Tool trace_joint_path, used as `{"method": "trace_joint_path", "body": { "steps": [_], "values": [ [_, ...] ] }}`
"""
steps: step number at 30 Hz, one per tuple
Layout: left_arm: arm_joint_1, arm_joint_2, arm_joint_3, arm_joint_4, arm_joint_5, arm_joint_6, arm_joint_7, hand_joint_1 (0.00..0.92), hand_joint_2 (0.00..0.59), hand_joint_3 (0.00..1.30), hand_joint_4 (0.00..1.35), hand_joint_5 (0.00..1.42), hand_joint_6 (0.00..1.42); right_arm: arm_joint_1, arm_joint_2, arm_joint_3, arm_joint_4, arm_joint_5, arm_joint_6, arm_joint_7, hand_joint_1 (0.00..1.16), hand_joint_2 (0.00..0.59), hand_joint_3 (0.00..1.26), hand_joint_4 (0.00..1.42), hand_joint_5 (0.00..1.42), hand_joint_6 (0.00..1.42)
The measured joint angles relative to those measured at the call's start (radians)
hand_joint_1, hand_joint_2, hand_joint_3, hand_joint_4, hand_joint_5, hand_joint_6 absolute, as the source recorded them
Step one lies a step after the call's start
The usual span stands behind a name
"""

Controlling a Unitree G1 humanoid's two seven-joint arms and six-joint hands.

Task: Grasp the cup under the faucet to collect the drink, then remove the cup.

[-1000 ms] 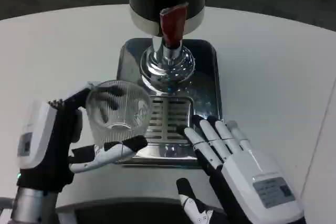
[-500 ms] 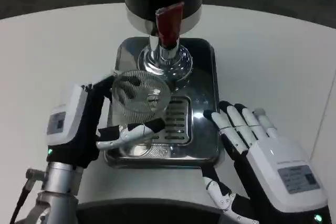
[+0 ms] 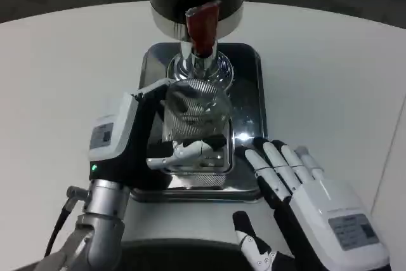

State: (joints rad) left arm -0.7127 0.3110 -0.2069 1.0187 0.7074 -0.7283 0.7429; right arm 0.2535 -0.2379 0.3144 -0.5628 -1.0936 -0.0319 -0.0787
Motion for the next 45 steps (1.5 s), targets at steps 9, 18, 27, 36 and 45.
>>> {"method": "trace_joint_path", "body": {
  "steps": [9, 18, 27, 36, 45],
  "values": [
    [-0.030, -0.008, -0.046, 0.055, -0.011, 0.000, 0.054, 0.504, 0.077, 0.95, 1.02, 1.20, 1.24, 0.023, 0.004, 0.009, -0.021, 0.000, 0.000, 0.007, 0.32, 0.524, 0.11, 0.04, 0.05, 0.06],
    [-0.032, -0.004, -0.092, 0.058, -0.010, 0.031, 0.092, 0.366, 0.078, 0.51, 0.45, 0.70, 0.60, 0.018, 0.023, 0.009, -0.020, 0.003, 0.000, 0.017, 0.32, 0.524, 0.11, 0.05, 0.08, 0.10],
    [-0.029, 0.007, -0.122, 0.074, -0.029, 0.050, 0.071, 0.346, 0.078, 0.13, 0.09, 0.45, 0.29, 0.006, 0.040, 0.000, -0.009, 0.013, 0.020, 0.037, 0.31, 0.518, 0.12, 0.06, 0.11, 0.17],
    [-0.026, 0.009, -0.127, 0.069, -0.032, 0.047, 0.069, 0.105, 0.019, 0.09, 0.05, 0.40, 0.21, 0.002, 0.041, -0.010, 0.003, 0.031, 0.025, 0.040, 0.31, 0.512, 0.12, 0.06, 0.13, 0.19],
    [0.081, 0.059, -0.040, -0.050, -0.165, -0.077, -0.021, 0.000, 0.026, 0.00, 0.00, 0.21, 0.06, -0.016, 0.040, -0.007, 0.014, 0.043, 0.025, 0.040, 0.29, 0.516, 0.13, 0.07, 0.13, 0.20]
  ]
}}
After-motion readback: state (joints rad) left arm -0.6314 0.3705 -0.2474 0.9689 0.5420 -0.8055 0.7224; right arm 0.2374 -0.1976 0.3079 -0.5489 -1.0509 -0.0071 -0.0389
